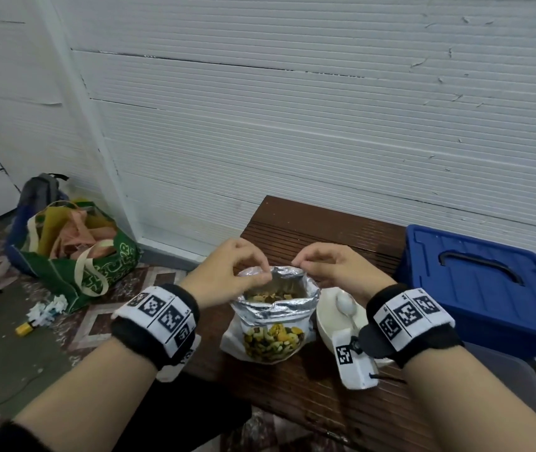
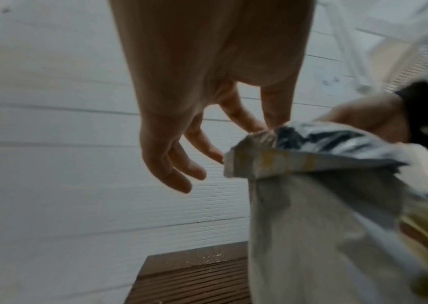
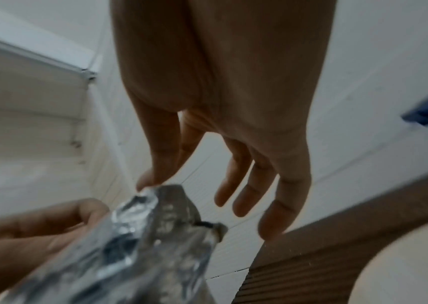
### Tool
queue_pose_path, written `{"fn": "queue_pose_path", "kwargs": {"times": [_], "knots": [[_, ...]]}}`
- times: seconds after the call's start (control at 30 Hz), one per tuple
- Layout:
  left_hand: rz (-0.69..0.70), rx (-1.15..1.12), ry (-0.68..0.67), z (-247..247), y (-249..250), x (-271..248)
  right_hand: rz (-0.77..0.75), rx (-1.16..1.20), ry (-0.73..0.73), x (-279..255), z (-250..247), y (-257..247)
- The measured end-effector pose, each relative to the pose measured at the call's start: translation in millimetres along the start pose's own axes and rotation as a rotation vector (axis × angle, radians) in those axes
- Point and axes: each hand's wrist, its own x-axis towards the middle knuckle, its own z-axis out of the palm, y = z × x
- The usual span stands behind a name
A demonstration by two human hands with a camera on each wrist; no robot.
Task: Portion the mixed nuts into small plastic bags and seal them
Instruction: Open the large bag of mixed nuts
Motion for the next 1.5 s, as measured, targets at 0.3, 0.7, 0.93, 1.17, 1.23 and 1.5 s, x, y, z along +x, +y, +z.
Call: {"fn": "queue_pose_path", "kwargs": {"times": [0.3,0.7,0.93,1.17,1.23,1.5], "knots": [[-0.267,0.604,-0.304,-13,17,-12,0.257,-1.035,-0.192,-15,12,-27],[-0.222,0.307,-0.219,-11,12,-7,0.175,-0.574,-0.027,-15,15,-20],[-0.079,0.174,-0.097,-9,8,-4,0.131,-0.389,0.065,-19,17,-19],[-0.070,0.087,0.086,-3,-4,1,0.054,-0.221,0.211,-6,21,-15],[-0.073,0.080,0.097,-6,-6,1,0.022,-0.199,0.263,0,21,-15],[-0.066,0.131,0.131,-3,-16,11,0.094,-0.276,0.388,5,18,8]]}}
